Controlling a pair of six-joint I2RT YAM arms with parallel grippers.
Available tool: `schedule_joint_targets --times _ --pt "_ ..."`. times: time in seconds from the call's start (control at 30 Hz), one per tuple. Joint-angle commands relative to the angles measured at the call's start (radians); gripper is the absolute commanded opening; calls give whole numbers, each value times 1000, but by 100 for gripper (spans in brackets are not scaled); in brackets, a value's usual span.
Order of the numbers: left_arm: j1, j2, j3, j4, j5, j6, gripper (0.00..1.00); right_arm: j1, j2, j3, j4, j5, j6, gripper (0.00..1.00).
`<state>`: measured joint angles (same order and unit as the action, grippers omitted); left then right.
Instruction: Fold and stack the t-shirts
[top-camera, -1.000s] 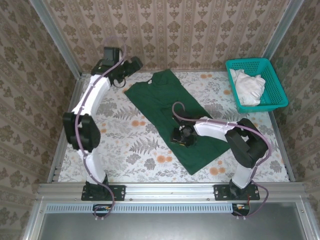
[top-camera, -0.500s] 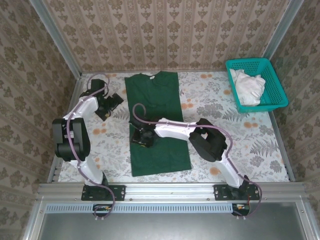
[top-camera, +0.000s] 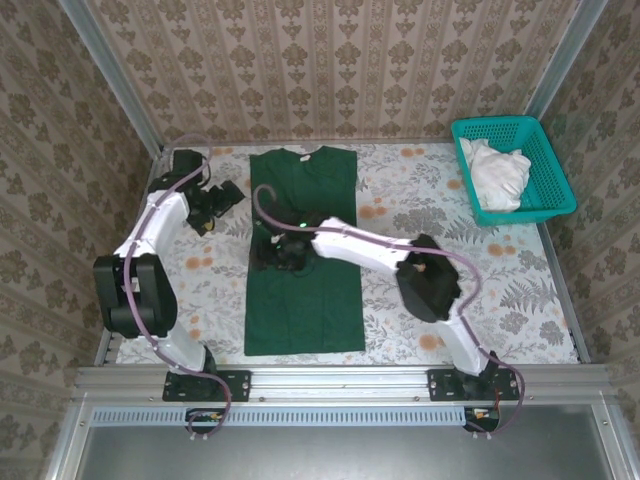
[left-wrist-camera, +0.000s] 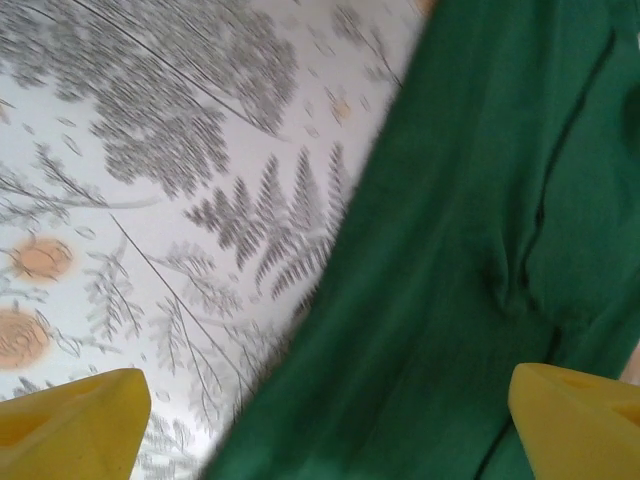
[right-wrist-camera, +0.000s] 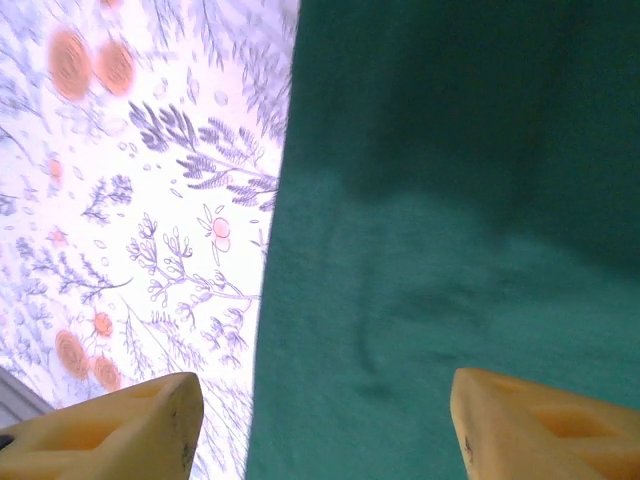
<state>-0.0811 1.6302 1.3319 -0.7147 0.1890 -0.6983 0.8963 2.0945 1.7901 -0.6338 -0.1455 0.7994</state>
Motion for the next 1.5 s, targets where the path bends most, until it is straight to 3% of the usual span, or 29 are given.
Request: schedule_joint_targets --times 0.0,0.23,0.4,0.57,0.7,0.8,1.07,1.47 --pt "-92 -71 1 -206 -34 62 92 -77 -282 -237 33 6 -141 70" --pt "-295 -232 -254 -350 -70 -105 69 -221 -693 -867 124 -162 -177 65" --pt "-399 -355 -436 -380 -79 -261 63 -225 -852 -1080 102 -256 -179 57" --pt "-414 -472 -642 -282 -3 -387 54 -223 -877 -1170 92 -282 -119 54" --pt "-417 -565 -766 -221 26 -433 45 -196 -885 -1263 245 -287 44 50" --pt "-419 -639 -821 -198 31 -436 43 -149 -860 -1274 319 -265 127 49" --pt "-417 -639 -862 -199 39 -365 40 -32 -805 -1246 329 -194 224 49" --pt "-423 -651 -899 -181 81 -334 34 -17 -732 -1224 357 -195 229 44"
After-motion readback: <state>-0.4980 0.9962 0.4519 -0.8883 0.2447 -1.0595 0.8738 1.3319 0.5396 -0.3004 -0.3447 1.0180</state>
